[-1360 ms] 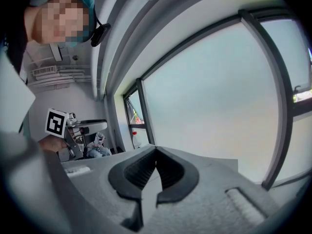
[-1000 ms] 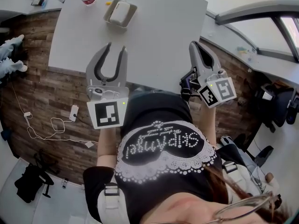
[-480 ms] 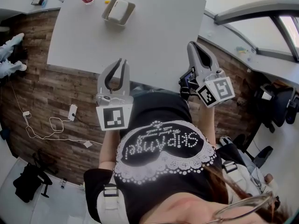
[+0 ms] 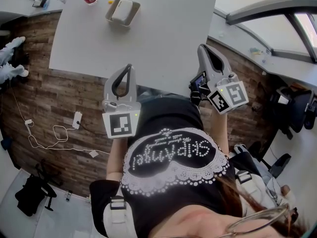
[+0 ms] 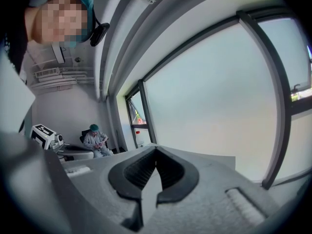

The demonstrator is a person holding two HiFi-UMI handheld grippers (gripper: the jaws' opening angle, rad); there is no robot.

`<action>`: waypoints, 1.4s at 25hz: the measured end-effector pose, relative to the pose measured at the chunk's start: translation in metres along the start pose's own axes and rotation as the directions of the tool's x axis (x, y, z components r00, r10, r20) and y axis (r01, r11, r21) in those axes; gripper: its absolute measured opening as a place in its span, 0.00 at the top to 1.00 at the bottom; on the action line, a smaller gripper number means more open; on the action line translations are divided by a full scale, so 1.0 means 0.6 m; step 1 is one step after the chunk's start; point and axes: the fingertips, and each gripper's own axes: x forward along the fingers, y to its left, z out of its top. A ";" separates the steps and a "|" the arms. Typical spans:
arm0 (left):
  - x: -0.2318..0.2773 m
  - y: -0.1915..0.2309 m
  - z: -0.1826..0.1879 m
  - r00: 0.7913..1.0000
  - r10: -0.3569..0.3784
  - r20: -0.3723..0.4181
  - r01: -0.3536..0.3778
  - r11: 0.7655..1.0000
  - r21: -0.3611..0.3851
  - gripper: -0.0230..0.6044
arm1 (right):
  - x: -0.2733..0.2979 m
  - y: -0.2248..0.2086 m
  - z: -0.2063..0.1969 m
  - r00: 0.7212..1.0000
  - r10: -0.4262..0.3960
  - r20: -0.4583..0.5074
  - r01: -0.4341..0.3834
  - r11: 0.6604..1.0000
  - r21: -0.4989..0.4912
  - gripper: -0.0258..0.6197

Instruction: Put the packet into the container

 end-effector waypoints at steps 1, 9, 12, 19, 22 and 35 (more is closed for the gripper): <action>-0.001 0.000 -0.001 1.000 -0.001 -0.003 0.001 1.000 -0.001 0.96 | -0.002 0.001 0.001 1.000 0.001 0.004 -0.001 1.000 0.001 0.96; -0.004 -0.009 0.003 1.000 -0.011 -0.004 0.011 1.000 0.005 0.96 | -0.012 -0.009 0.013 0.999 0.003 0.034 -0.005 0.999 0.053 0.96; -0.005 -0.007 0.006 1.000 -0.010 0.005 0.010 1.000 0.010 0.96 | -0.006 -0.006 0.016 0.999 0.014 0.031 -0.015 0.999 0.029 0.96; -0.018 0.003 0.003 1.000 0.009 0.007 -0.009 1.000 -0.001 0.96 | 0.000 0.009 0.012 0.999 0.033 0.019 -0.033 0.999 0.015 0.96; -0.023 0.007 0.001 1.000 0.015 0.004 -0.015 1.000 -0.002 0.96 | 0.001 0.013 0.012 0.999 0.039 0.016 -0.039 0.999 0.008 0.96; -0.026 0.019 -0.001 1.000 0.011 0.007 -0.011 1.000 -0.004 0.96 | 0.009 0.026 0.013 0.999 0.048 0.011 -0.048 0.999 -0.002 0.96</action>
